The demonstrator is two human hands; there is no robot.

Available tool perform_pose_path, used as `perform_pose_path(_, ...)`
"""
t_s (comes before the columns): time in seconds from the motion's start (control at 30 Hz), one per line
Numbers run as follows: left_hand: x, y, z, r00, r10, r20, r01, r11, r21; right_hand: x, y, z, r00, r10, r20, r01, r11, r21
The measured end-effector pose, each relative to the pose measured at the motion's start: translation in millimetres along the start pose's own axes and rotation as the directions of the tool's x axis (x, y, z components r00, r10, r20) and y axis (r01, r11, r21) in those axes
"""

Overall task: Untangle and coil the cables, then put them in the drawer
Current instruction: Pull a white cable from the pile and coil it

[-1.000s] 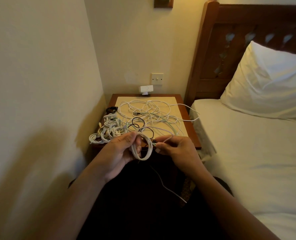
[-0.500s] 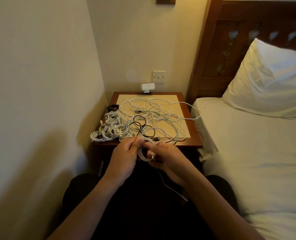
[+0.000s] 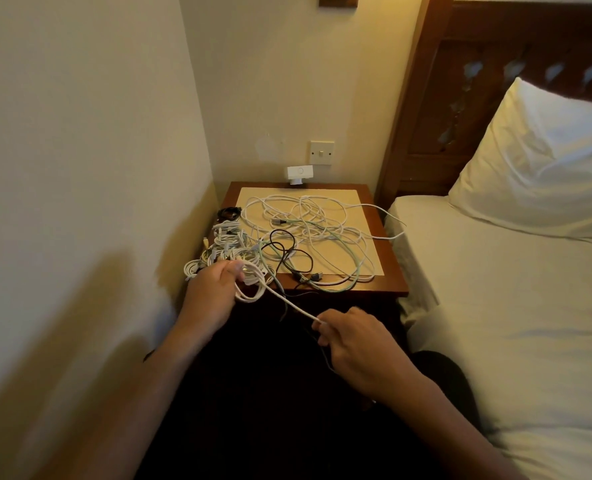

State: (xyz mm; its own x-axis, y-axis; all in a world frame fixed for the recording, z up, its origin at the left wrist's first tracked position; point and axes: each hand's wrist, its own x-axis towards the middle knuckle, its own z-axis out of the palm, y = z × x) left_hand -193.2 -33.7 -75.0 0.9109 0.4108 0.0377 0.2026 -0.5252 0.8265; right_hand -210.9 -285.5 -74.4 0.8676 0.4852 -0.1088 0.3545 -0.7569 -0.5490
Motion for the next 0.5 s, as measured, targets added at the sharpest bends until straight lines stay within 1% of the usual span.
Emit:
perform_pose_path(0.03, -5, 3, 2, 0.999, -0.035, 0.025, 0.038, 0.992, -0.117, 1, 6, 2, 0.997, -0.035, -0.072, 0.029, 0.996, -0.082)
perform_pose_path(0.07, -10, 8, 4, 0.997, -0.060, 0.052, 0.071, 0.964, -0.255, 3, 11, 4, 0.989, -0.068, -0.134, 0.049, 0.989, -0.139)
perform_pose_path(0.13, -21, 21, 8, 0.984, -0.095, 0.153, 0.161, 0.841, -0.517, 6, 16, 9, 0.977, -0.089, -0.192, 0.058, 0.985, -0.160)
perform_pose_path(0.17, -26, 27, 10, 0.970, -0.107, 0.219, 0.221, 0.761, -0.609, 7, 16, 11, 0.975, -0.080, -0.205, 0.056, 0.991, -0.118)
perform_pose_path(0.23, -35, 34, 16, 0.937, -0.108, 0.333, 0.325, 0.616, -0.717, 7, 11, 15, 0.958, -0.045, -0.283, 0.067, 0.996, 0.066)
perform_pose_path(0.27, -41, 35, 21, 0.926, -0.104, 0.364, 0.353, 0.579, -0.735, 7, 7, 17, 0.939, -0.013, -0.343, 0.084, 0.978, 0.191)
perform_pose_path(0.3, -46, 35, 26, 0.920, -0.102, 0.378, 0.366, 0.570, -0.736, 7, 3, 18, 0.922, 0.035, -0.386, 0.105, 0.936, 0.336)
perform_pose_path(0.33, -51, 35, 32, 0.919, -0.107, 0.380, 0.368, 0.581, -0.726, 7, -2, 20, 0.912, 0.093, -0.400, 0.132, 0.856, 0.500)
perform_pose_path(0.4, -57, 34, 41, 0.929, -0.124, 0.348, 0.350, 0.598, -0.722, 9, -10, 23, 0.918, 0.195, -0.344, 0.168, 0.596, 0.785)
perform_pose_path(0.47, -60, 36, 45, 0.930, -0.156, 0.334, 0.362, 0.559, -0.746, 11, -17, 27, 0.939, 0.241, -0.244, 0.157, 0.329, 0.931)
perform_pose_path(0.5, -61, 38, 47, 0.925, -0.165, 0.343, 0.376, 0.528, -0.761, 12, -20, 28, 0.949, 0.248, -0.193, 0.137, 0.226, 0.964)
